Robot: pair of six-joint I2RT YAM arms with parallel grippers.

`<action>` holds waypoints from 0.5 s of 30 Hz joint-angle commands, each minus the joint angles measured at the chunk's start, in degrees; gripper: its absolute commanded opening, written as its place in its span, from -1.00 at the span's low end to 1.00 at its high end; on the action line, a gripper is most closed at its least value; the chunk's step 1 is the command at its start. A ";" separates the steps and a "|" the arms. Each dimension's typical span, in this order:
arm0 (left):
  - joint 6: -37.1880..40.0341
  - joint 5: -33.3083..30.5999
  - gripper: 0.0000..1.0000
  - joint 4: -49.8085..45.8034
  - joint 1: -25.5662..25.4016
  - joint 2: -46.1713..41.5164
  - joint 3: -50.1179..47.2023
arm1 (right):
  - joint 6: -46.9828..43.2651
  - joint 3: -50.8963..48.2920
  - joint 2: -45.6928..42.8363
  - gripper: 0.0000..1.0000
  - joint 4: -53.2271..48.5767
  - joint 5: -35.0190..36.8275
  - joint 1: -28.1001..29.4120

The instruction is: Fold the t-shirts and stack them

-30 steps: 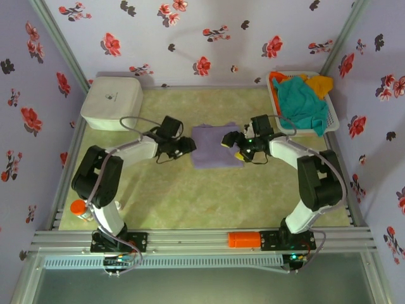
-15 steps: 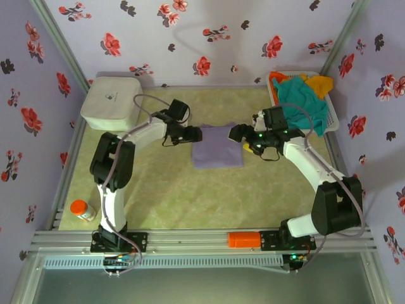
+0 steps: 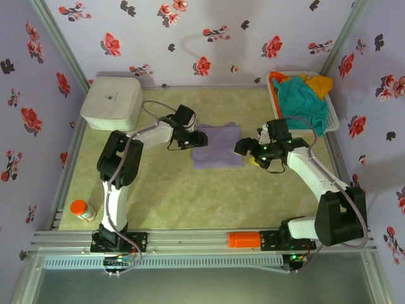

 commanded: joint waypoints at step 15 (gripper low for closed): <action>2.22 -3.60 0.28 -6.37 1.56 -5.58 1.37 | -0.74 -1.72 -1.66 0.74 -0.22 -0.42 -0.45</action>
